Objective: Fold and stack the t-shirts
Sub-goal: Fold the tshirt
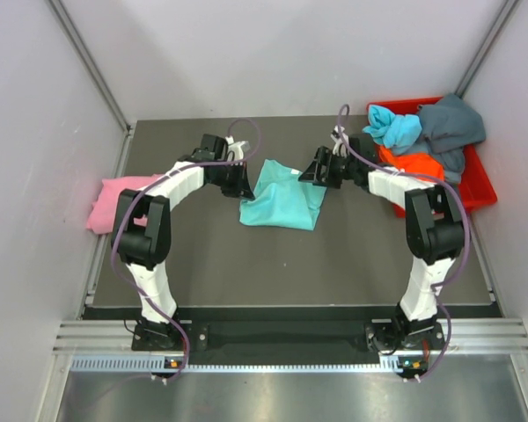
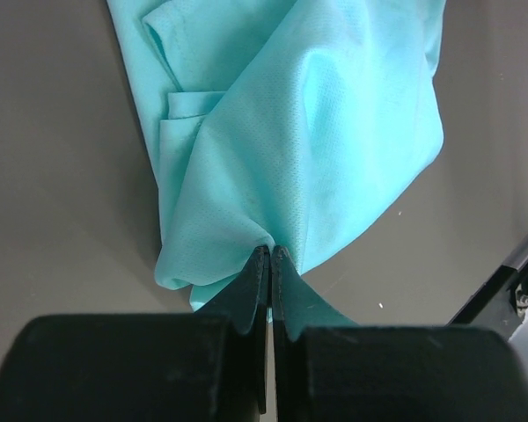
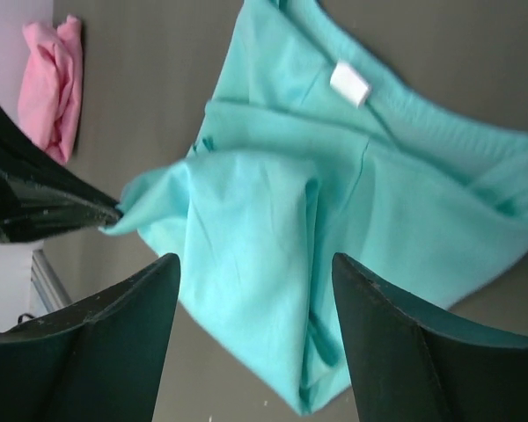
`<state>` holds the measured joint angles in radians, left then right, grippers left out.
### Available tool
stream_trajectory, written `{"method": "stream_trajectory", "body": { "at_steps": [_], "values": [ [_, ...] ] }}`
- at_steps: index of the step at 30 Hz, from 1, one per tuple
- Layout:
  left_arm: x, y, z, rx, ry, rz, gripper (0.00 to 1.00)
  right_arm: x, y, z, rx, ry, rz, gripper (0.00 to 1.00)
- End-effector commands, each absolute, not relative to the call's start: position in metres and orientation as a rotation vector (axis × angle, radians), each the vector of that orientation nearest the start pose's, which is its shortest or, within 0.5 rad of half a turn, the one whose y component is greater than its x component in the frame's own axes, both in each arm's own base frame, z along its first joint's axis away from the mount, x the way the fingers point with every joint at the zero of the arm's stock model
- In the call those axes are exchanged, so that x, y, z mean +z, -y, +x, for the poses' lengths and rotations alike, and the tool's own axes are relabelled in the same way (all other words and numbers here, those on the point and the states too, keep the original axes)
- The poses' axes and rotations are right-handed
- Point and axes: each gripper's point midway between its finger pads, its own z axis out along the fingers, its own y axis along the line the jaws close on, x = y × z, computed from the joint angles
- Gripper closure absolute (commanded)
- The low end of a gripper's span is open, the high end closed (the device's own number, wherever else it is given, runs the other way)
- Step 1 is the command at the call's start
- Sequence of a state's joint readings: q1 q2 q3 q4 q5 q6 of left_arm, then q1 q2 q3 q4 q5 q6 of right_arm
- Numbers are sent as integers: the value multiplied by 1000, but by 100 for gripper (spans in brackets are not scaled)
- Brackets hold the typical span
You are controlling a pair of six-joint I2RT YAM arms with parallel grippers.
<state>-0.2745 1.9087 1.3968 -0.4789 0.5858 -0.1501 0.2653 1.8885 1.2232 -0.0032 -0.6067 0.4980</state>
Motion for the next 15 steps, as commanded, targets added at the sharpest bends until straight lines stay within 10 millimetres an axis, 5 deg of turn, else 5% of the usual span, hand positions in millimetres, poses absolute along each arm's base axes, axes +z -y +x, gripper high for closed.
{"method": "stream_trajectory", "body": {
  "at_steps": [1, 15],
  "values": [
    [110, 213, 409, -850, -2454, 426, 100, 111, -243, 454, 1059, -2246, -156, 30],
    [102, 211, 425, -811, -2465, 424, 100, 83, -253, 479, 1077, -2262, -165, 35]
  ]
}}
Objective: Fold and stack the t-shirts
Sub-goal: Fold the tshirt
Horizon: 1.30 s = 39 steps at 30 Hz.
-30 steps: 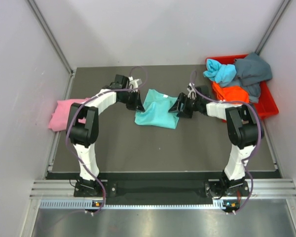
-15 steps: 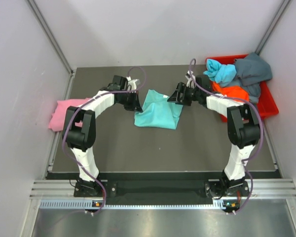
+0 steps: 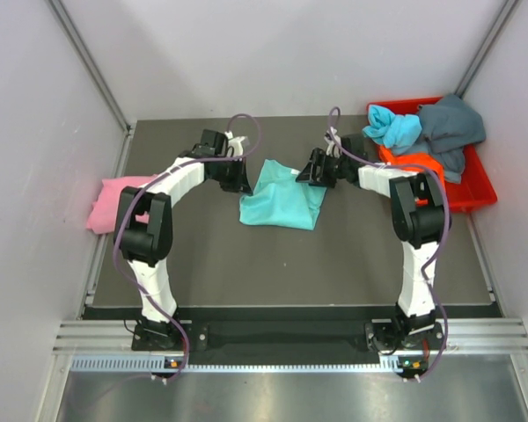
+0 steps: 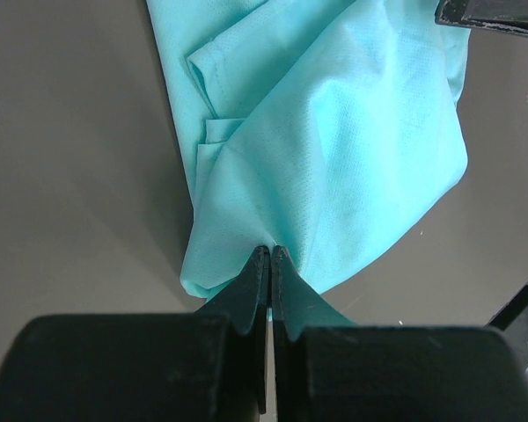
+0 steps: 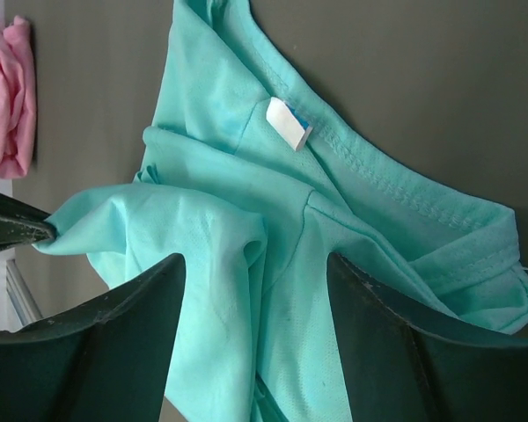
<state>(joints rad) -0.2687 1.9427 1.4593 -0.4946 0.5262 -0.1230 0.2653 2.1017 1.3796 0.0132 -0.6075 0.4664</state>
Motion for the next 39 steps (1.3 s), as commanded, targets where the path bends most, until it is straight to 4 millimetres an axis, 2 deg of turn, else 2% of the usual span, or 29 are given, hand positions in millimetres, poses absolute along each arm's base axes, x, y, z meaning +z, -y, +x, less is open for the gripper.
{"method": "stream_trajectory", "body": {
  "at_steps": [1, 12, 16, 23, 27, 29, 30, 32, 39],
  "values": [
    [102, 211, 426, -813, -2463, 425, 100, 80, -253, 479, 1082, -2269, -162, 35],
    [98, 212, 430, -813, -2473, 417, 100, 80, -273, 476, 1148, -2249, -206, 46],
    [97, 211, 430, -803, -2474, 416, 100, 78, -279, 474, 1164, -2255, -210, 47],
    [96, 212, 431, -805, -2475, 415, 100, 79, -285, 472, 1178, -2249, -222, 54],
    [96, 211, 432, -801, -2475, 415, 100, 77, -286, 472, 1175, -2250, -226, 67],
    [96, 211, 433, -796, -2472, 418, 100, 76, -285, 473, 1164, -2249, -226, 78],
    [96, 211, 434, -794, -2473, 417, 100, 75, -285, 472, 1162, -2250, -226, 89],
    [97, 210, 439, -780, -2466, 415, 100, 79, -282, 473, 1135, -2244, -223, 99],
    [127, 216, 471, -752, -2368, 449, 100, 114, -278, 467, 1122, -2185, -244, 100]
  ]
}}
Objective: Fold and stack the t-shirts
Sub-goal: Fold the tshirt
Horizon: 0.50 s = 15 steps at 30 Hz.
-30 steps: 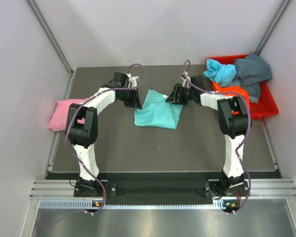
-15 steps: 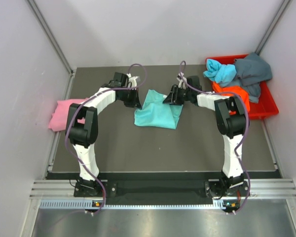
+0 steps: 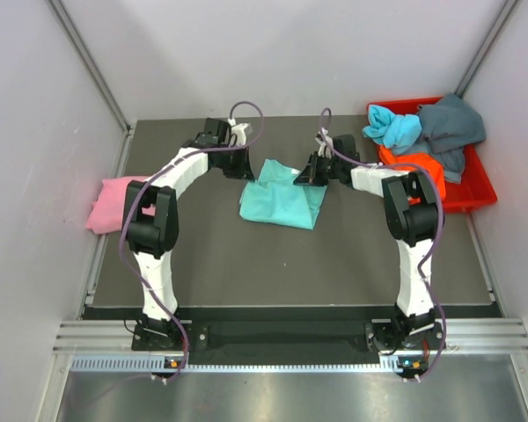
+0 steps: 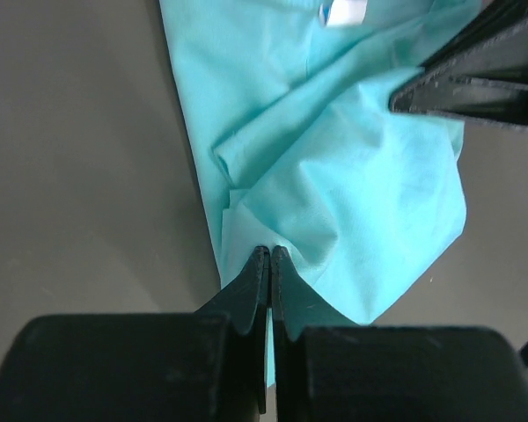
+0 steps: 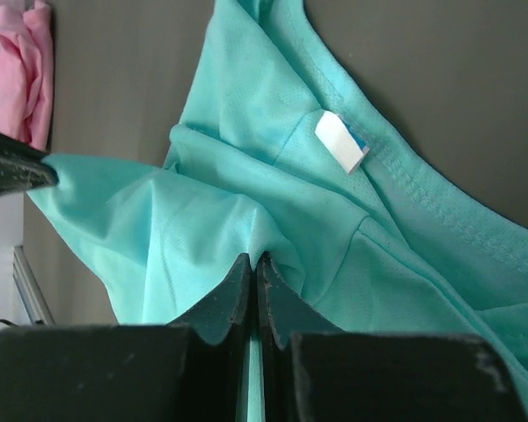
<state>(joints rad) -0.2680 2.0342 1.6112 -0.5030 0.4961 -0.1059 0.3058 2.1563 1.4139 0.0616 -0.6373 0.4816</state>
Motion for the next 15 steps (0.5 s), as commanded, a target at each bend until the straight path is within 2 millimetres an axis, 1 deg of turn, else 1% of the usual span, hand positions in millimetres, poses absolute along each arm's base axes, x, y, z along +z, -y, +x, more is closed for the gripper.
{"method": "stream_trajectory", "body": {
  "at_steps": [1, 2, 3, 5, 6, 7, 9, 11, 12, 13, 14, 15],
  "values": [
    [127, 217, 474, -749, -2364, 453, 100, 124, -277, 466, 1122, -2169, -242, 100],
    [129, 217, 476, -745, -2360, 452, 100, 129, -277, 464, 1122, -2161, -241, 100],
    [133, 218, 480, -743, -2347, 455, 100, 141, -277, 462, 1124, -2140, -240, 100],
    [131, 219, 484, -744, -2345, 458, 100, 144, -274, 458, 1120, -2139, -229, 100],
    [135, 220, 487, -744, -2333, 458, 100, 147, -273, 455, 1121, -2137, -226, 100],
    [131, 220, 489, -743, -2341, 455, 100, 152, -270, 450, 1114, -2135, -220, 100],
    [129, 221, 493, -739, -2339, 454, 100, 157, -267, 442, 1109, -2131, -215, 100],
    [131, 221, 499, -729, -2329, 453, 100, 159, -263, 436, 1104, -2133, -209, 100],
    [127, 222, 501, -728, -2334, 450, 100, 160, -260, 431, 1101, -2135, -203, 100],
    [127, 222, 503, -728, -2331, 451, 100, 159, -258, 428, 1097, -2138, -197, 100],
    [132, 226, 508, -734, -2312, 457, 100, 159, -257, 426, 1093, -2138, -196, 100],
    [128, 227, 510, -734, -2316, 460, 100, 157, -255, 420, 1090, -2147, -191, 100]
  ]
}}
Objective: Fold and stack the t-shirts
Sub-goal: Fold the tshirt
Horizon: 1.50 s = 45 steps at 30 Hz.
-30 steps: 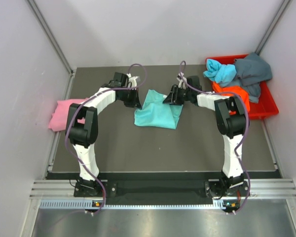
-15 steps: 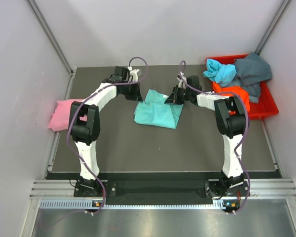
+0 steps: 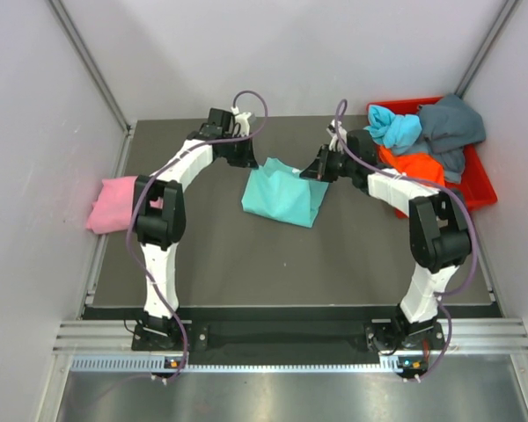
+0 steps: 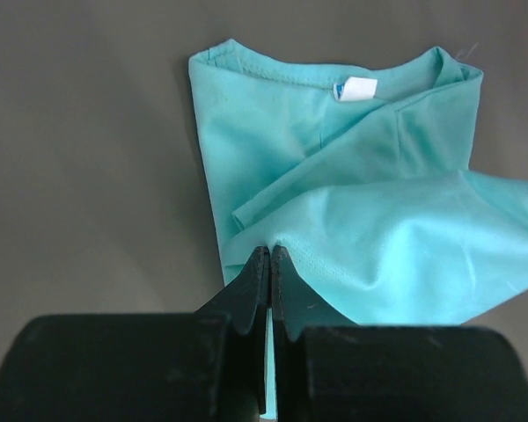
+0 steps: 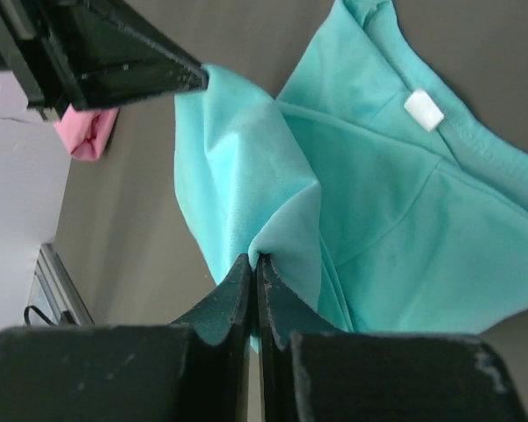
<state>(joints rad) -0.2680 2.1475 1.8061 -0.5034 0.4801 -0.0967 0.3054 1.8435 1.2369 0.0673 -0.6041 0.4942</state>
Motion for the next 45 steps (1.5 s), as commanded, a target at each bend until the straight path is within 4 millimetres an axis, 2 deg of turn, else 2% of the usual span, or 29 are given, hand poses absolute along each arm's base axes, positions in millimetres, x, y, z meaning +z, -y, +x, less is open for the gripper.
{"method": "stream_trajectory", "body": {
  "at_steps": [1, 2, 6, 8, 13, 17, 22, 24, 26, 28, 31, 32, 33, 35, 36, 38, 39, 40, 42, 43, 45],
  "values": [
    [128, 230, 513, -735, -2310, 466, 100, 156, -252, 418, 1086, -2152, -182, 100],
    [134, 234, 517, -732, -2288, 480, 100, 155, -250, 417, 1083, -2154, -179, 100],
    [129, 243, 529, -707, -2274, 504, 100, 148, -238, 413, 1062, -2172, -144, 100],
    [133, 249, 531, -707, -2255, 519, 100, 147, -231, 417, 1051, -2173, -124, 100],
    [128, 259, 537, -702, -2245, 536, 100, 142, -211, 428, 1015, -2176, -68, 100],
    [136, 274, 544, -702, -2201, 561, 100, 144, -203, 433, 999, -2170, -47, 100],
    [134, 287, 557, -679, -2167, 569, 100, 142, -196, 436, 979, -2171, -32, 100],
    [127, 291, 562, -669, -2162, 576, 100, 136, -191, 438, 955, -2178, -32, 100],
    [127, 294, 567, -660, -2147, 577, 100, 130, -186, 442, 938, -2187, -20, 100],
    [119, 295, 574, -635, -2145, 566, 100, 121, -184, 449, 926, -2196, -18, 100],
    [115, 295, 586, -594, -2129, 545, 100, 112, -177, 466, 898, -2203, -13, 100],
    [116, 295, 590, -585, -2118, 540, 100, 103, -175, 470, 886, -2218, -16, 100],
    [112, 295, 593, -579, -2119, 534, 100, 106, -174, 479, 869, -2208, -17, 100],
    [118, 296, 601, -564, -2086, 527, 92, 103, -171, 487, 844, -2210, -15, 100],
    [116, 294, 604, -554, -2086, 515, 65, 99, -169, 494, 821, -2219, -3, 99],
    [125, 291, 612, -497, -2066, 483, 42, 99, -169, 498, 816, -2217, -5, 96],
    [132, 290, 615, -467, -2047, 482, 36, 100, -170, 500, 817, -2218, -2, 84],
    [140, 289, 618, -435, -2030, 473, 23, 100, -169, 501, 811, -2219, 7, 78],
    [170, 279, 626, -358, -1980, 424, 17, 108, -167, 501, 800, -2209, 16, 61],
    [181, 277, 626, -345, -1966, 408, 13, 112, -166, 501, 789, -2205, 21, 59],
    [206, 270, 622, -328, -1945, 382, 11, 126, -162, 499, 774, -2183, 25, 55]
  ]
}}
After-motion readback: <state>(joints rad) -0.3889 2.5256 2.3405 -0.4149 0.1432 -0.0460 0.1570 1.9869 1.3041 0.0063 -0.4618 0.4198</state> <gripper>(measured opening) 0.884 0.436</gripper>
